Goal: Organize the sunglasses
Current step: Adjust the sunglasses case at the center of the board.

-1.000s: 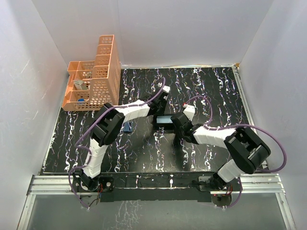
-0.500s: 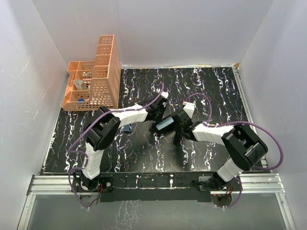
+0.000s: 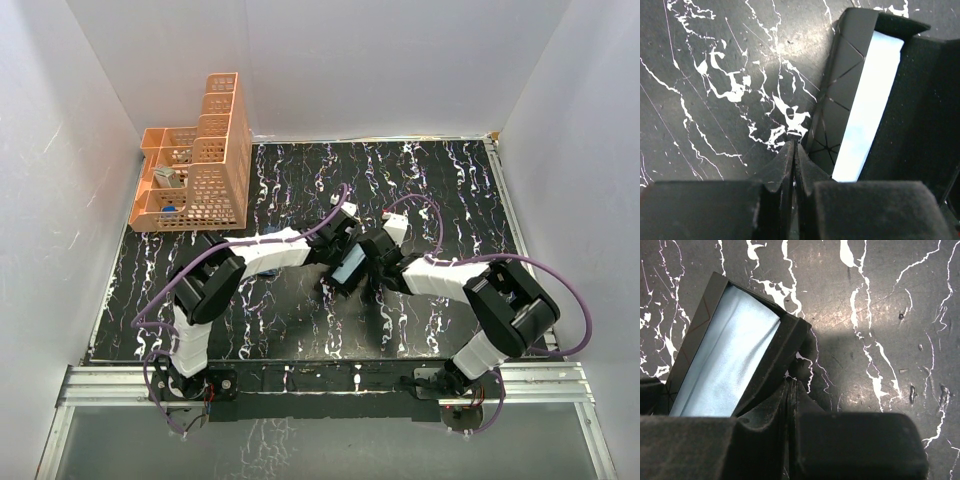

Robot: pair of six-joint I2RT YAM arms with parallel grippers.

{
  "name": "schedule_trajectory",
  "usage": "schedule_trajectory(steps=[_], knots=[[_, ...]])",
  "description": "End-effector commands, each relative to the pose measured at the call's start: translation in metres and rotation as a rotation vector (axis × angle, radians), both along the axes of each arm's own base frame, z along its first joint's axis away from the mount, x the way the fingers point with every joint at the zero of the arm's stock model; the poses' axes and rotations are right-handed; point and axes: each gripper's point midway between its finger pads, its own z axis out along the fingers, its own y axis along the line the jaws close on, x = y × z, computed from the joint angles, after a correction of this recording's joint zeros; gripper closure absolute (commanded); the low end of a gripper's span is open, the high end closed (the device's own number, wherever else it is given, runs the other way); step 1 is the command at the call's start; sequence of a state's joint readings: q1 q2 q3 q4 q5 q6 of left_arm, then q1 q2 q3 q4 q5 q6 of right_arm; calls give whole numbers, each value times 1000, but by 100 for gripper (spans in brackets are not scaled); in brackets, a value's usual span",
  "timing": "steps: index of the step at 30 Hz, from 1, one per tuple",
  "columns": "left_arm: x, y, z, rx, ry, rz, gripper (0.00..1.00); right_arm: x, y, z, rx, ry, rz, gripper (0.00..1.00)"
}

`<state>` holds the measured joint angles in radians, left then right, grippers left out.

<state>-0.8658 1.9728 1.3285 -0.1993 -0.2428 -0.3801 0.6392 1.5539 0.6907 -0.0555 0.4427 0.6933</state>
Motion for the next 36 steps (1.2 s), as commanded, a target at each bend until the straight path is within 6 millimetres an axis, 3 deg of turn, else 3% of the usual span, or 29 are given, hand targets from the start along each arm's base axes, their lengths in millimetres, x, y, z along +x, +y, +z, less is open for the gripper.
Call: schedule_trajectory(steps=[1, 18, 28, 36], knots=[[-12, 5, 24, -19, -19, 22, 100, 2, -7, 13, -8, -37, -13, 100], [-46, -2, 23, -32, 3, 14, 100, -3, -17, 17, -36, -36, -29, 100], [-56, -9, 24, -40, 9, 6, 100, -5, -25, 21, -64, -38, -46, 100], [-60, -11, 22, -43, 13, 3, 100, -6, -35, 42, -79, -65, -86, 100]])
